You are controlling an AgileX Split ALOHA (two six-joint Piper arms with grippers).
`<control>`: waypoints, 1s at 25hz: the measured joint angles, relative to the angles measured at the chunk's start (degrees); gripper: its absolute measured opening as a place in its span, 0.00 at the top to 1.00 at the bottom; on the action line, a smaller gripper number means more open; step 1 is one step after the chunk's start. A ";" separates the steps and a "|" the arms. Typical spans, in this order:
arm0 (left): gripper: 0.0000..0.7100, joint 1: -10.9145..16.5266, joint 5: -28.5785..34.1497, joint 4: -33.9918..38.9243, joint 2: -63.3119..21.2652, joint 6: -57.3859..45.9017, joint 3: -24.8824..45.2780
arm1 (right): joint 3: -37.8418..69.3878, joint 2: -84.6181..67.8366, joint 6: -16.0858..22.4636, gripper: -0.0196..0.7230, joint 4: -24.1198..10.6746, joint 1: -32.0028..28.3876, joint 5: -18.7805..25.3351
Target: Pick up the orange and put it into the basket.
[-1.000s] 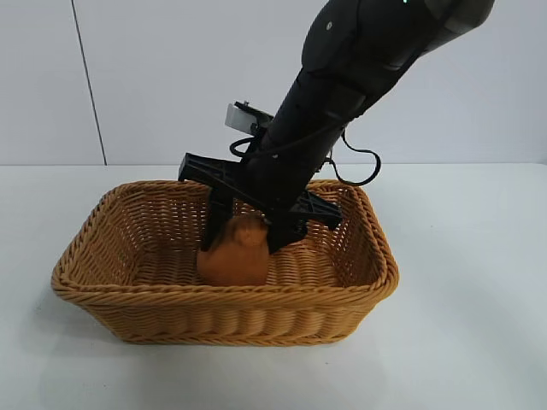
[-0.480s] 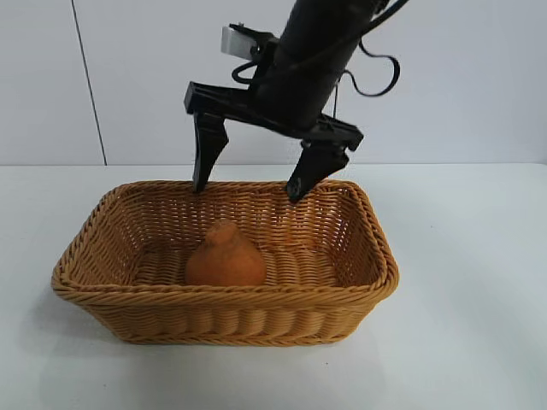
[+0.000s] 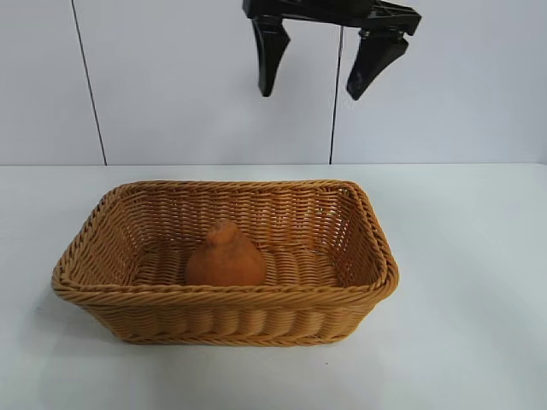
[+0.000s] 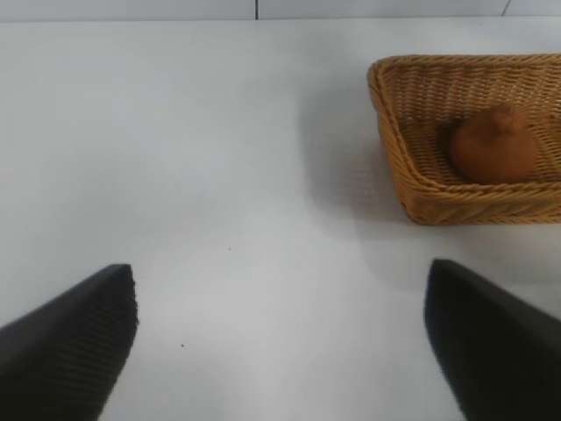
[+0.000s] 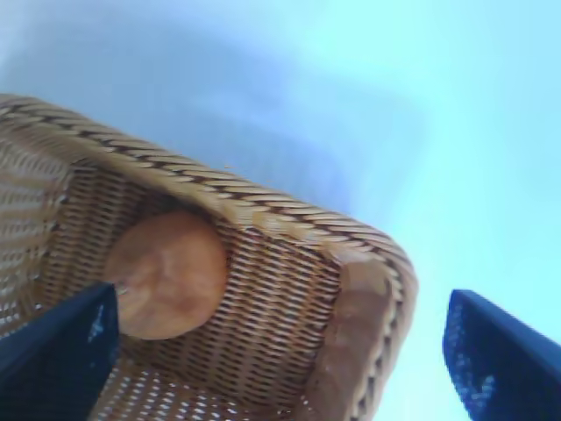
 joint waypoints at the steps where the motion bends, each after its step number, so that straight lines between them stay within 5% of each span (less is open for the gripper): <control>1: 0.10 0.00 0.00 0.00 0.00 0.00 0.00 | 0.00 0.25 -0.14 0.04 -0.06 -1.49 0.06; 14: 0.10 0.00 0.00 0.00 0.00 0.00 0.00 | 0.00 0.63 -2.37 0.04 -1.06 -23.15 0.06; 25: 0.10 0.00 -0.05 -0.11 0.00 0.00 0.00 | 14.53 -5.17 -5.74 0.04 -1.64 -26.48 0.22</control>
